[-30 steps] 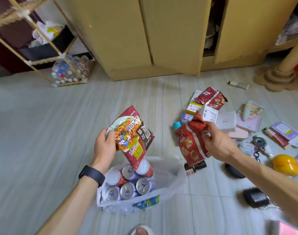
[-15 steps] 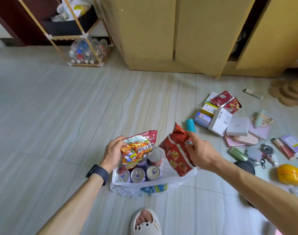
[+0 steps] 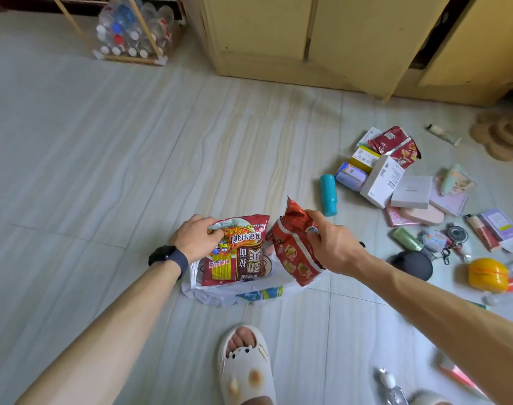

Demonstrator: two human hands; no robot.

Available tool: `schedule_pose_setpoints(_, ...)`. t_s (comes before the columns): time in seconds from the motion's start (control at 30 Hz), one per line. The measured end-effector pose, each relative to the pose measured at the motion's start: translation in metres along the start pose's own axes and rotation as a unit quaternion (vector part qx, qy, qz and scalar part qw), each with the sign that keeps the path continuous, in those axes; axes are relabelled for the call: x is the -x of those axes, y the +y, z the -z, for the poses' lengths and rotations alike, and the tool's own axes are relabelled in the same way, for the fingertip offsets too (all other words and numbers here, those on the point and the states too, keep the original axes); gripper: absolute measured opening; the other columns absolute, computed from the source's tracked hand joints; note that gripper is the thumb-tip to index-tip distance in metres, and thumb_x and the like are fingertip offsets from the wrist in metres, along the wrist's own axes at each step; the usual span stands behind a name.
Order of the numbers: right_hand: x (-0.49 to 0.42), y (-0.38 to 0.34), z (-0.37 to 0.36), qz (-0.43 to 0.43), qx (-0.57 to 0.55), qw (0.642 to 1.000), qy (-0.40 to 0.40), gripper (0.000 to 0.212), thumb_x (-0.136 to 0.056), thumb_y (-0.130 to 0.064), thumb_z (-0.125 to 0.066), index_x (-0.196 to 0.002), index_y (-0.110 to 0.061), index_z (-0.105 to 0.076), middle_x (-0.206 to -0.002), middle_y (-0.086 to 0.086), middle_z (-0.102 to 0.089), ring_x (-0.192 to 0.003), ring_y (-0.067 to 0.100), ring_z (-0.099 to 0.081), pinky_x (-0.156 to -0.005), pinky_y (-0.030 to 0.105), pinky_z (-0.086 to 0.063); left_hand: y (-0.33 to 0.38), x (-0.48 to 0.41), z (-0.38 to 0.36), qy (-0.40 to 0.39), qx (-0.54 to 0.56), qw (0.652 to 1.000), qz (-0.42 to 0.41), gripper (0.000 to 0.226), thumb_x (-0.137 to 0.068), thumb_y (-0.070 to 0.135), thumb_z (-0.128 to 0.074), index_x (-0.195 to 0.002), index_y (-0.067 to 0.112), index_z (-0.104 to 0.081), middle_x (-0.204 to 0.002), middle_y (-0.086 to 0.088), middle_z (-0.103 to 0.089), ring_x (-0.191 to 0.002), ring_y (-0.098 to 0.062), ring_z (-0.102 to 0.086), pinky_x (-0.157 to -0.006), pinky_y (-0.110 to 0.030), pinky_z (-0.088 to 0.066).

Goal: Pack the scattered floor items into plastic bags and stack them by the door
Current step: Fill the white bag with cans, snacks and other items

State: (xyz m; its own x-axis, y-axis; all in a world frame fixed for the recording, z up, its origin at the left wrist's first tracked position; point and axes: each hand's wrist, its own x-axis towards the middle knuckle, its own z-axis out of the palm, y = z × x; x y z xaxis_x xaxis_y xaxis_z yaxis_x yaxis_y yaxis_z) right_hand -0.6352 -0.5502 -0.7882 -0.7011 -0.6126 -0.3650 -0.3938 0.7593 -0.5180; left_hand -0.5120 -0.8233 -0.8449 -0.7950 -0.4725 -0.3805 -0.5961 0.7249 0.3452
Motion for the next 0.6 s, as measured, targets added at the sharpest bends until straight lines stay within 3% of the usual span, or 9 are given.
schedule_pose_setpoints(0.1, -0.004, -0.002, -0.002, 0.005, 0.012, 1.0, 0.004, 0.041, -0.103, -0.024, -0.034, -0.143, -0.021, -0.031, -0.104, 0.019, -0.066, -0.075, 0.03, -0.055, -0.066, 0.035, -0.046, -0.013, 0.003, -0.004, -0.071, 0.012, 0.997, 0.027, 0.039, -0.092, 0.056, -0.039, -0.122, 0.037, -0.054, -0.103, 0.0, -0.067, -0.085, -0.017, -0.065, -0.073, -0.032, -0.055)
schedule_pose_setpoints(0.17, -0.007, -0.003, -0.003, 0.012, 0.018, 1.0, 0.012, 0.04, -0.102, -0.023, -0.035, -0.142, -0.019, -0.032, -0.096, 0.018, -0.064, -0.074, 0.031, -0.055, -0.065, 0.035, -0.044, -0.018, 0.008, -0.005, -0.053, 0.025, 0.997, 0.042, 0.058, -0.091, 0.068, -0.039, -0.141, 0.039, -0.036, -0.113, -0.001, -0.067, -0.096, -0.023, -0.066, -0.082, -0.037, -0.055)
schedule_pose_setpoints(0.23, -0.009, -0.005, -0.004, 0.022, 0.014, 0.999, 0.046, 0.04, -0.101, -0.019, -0.037, -0.14, -0.018, -0.036, -0.088, 0.016, -0.06, -0.071, 0.034, -0.054, -0.064, 0.033, -0.04, -0.021, 0.013, -0.003, -0.022, 0.048, 0.997, 0.063, 0.08, -0.084, 0.073, -0.05, -0.147, 0.032, -0.024, -0.133, -0.006, -0.057, -0.115, -0.03, -0.059, -0.092, -0.04, -0.05)
schedule_pose_setpoints(0.3, -0.012, -0.009, -0.003, 0.038, -0.01, 0.994, 0.105, 0.04, -0.099, -0.017, -0.038, -0.139, -0.017, -0.038, -0.089, 0.019, -0.061, -0.067, 0.033, -0.048, -0.064, 0.032, -0.036, -0.025, 0.02, 0.003, -0.052, 0.022, 0.995, 0.085, 0.09, -0.077, 0.07, -0.065, -0.143, 0.019, -0.031, -0.136, -0.01, -0.055, -0.12, -0.032, -0.055, -0.092, -0.039, -0.048)
schedule_pose_setpoints(0.37, -0.014, -0.02, 0.0, 0.059, -0.056, 0.984, 0.156, 0.04, -0.097, -0.018, -0.038, -0.137, -0.019, -0.04, -0.09, 0.018, -0.063, -0.067, 0.032, -0.048, -0.065, 0.031, -0.035, -0.034, 0.023, 0.011, -0.103, -0.091, 0.986, 0.094, 0.054, -0.082, 0.054, -0.068, -0.116, 0.015, -0.055, -0.122, -0.011, -0.064, -0.106, -0.032, -0.061, -0.076, -0.032, -0.047)
schedule_pose_setpoints(0.43, -0.016, -0.038, 0.002, 0.078, -0.091, 0.977, 0.179, 0.04, -0.097, -0.019, -0.037, -0.136, -0.021, -0.04, -0.088, 0.016, -0.064, -0.071, 0.036, -0.054, -0.064, 0.033, -0.038, -0.037, 0.027, 0.024, -0.08, -0.122, 0.983, 0.111, 0.018, -0.084, 0.032, -0.062, -0.089, 0.015, -0.062, -0.105, -0.013, -0.069, -0.093, -0.033, -0.062, -0.067, -0.029, -0.042)
schedule_pose_setpoints(0.47, -0.017, -0.049, 0.001, 0.088, -0.101, 0.975, 0.174, 0.04, -0.097, -0.019, -0.037, -0.137, -0.021, -0.04, -0.086, 0.013, -0.064, -0.073, 0.036, -0.057, -0.065, 0.034, -0.04, -0.039, 0.026, 0.029, -0.05, -0.075, 0.988, 0.127, 0.014, -0.082, 0.025, -0.063, -0.084, 0.012, -0.064, -0.096, -0.013, -0.069, -0.089, -0.033, -0.062, -0.066, -0.031, -0.043)
schedule_pose_setpoints(0.53, -0.025, -0.07, -0.008, 0.095, -0.113, 0.979, 0.139, 0.04, -0.097, -0.019, -0.036, -0.137, -0.021, -0.04, -0.089, 0.01, -0.065, -0.078, 0.034, -0.06, -0.067, 0.032, -0.04, -0.038, 0.022, 0.038, -0.002, 0.186, 0.967, 0.176, 0.012, -0.08, 0.015, -0.066, -0.086, 0.005, -0.067, -0.072, -0.008, -0.069, -0.075, -0.03, -0.064, -0.07, -0.037, -0.051)
schedule_pose_setpoints(0.6, -0.034, -0.086, -0.026, 0.083, -0.112, 0.986, 0.091, 0.04, -0.097, -0.021, -0.036, -0.137, -0.023, -0.041, -0.104, 0.014, -0.068, -0.09, 0.036, -0.061, -0.072, 0.031, -0.042, -0.031, 0.023, 0.05, 0.043, 0.479, 0.849, 0.219, 0.01, -0.086, 0.009, -0.061, -0.09, 0.001, -0.063, -0.047, -0.001, -0.057, -0.053, -0.023, -0.063, -0.068, -0.037, -0.055)
